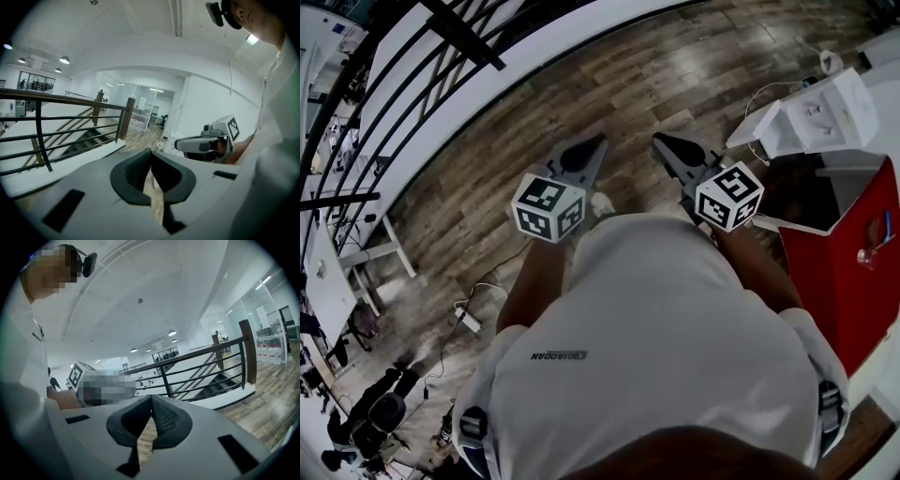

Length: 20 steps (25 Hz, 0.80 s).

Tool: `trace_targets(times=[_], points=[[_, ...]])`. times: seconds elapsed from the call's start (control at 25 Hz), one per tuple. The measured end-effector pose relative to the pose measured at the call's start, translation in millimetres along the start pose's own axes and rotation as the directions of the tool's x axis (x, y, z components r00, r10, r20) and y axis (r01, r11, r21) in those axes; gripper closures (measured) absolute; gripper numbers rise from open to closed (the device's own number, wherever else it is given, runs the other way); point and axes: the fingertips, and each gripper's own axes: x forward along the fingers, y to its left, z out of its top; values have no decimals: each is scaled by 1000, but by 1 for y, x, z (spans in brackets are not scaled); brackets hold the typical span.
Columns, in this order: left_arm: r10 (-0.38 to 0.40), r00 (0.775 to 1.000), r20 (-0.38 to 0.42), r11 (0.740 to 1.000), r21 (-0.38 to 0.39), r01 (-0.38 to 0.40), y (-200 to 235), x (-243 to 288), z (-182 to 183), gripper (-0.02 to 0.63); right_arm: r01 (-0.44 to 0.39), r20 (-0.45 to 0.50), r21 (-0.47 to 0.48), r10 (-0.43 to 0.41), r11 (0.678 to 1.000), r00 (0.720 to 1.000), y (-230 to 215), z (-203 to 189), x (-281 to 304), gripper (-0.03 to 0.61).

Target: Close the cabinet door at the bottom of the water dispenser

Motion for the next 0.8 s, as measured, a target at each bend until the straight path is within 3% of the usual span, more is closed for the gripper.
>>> trace_targets(times=[0.28,0.8], points=[[-80,996,-34,996,23,81,-85,38,-13,621,46,4,55,-46,997,999,-22,-23,-74,571],[-169,983,-71,981,82,175,-182,82,-27,621,166,68,88,-172,982,983,-52,-45,-190,571]])
